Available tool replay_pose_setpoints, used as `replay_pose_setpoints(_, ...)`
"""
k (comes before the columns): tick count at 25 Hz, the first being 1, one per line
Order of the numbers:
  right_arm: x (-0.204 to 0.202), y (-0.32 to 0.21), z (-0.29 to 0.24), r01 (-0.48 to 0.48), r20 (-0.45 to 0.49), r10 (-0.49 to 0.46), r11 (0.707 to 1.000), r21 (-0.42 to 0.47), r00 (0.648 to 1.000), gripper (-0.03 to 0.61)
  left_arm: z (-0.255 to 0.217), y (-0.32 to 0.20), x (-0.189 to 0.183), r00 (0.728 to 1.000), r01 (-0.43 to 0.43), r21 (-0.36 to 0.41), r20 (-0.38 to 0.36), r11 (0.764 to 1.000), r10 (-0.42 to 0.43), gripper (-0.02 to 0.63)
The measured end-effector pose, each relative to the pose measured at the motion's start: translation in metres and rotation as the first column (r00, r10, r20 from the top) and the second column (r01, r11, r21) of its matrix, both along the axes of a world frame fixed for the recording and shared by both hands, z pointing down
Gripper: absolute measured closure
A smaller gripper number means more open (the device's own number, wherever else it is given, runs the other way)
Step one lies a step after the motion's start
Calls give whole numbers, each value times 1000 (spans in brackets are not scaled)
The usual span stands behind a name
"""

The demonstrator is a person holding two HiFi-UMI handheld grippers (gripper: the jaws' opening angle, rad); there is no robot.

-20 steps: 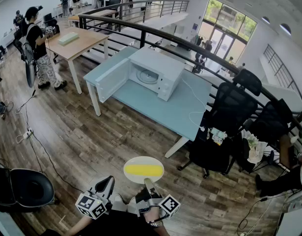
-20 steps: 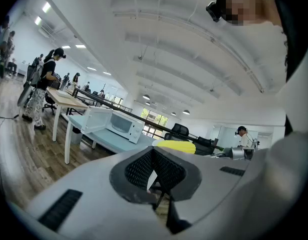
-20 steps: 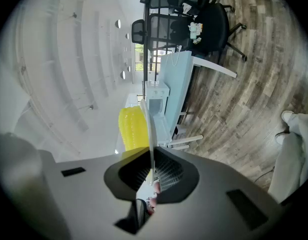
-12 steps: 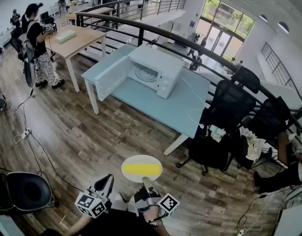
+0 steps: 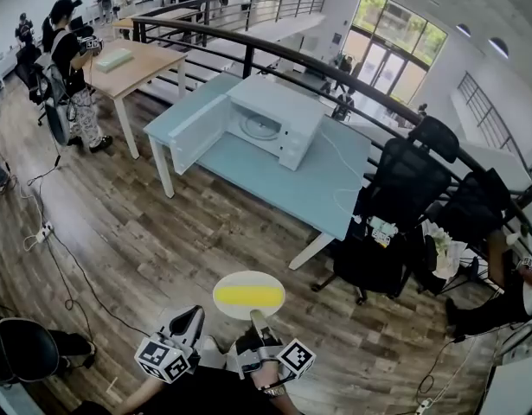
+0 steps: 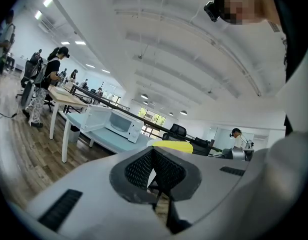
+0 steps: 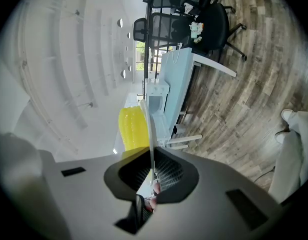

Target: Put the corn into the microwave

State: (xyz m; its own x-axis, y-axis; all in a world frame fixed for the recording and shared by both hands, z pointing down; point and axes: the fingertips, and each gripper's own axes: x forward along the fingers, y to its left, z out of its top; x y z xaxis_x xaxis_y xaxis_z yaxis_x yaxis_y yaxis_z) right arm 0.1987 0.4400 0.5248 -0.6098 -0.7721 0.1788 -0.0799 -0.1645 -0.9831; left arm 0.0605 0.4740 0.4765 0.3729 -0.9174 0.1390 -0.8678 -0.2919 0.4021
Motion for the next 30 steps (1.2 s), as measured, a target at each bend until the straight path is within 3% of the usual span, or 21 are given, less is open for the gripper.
replay_pose_setpoints(13, -36, 1, 1, -13, 13, 13, 999, 30, 1000, 554, -4, -3, -34, 1000, -11, 29, -12, 1000, 11, 612)
replay_pose_setpoints(30, -57, -8, 4, -33, 3, 33, 999, 22, 999, 554, -8, -11, -60, 1000, -17, 64, 27, 998, 15, 612)
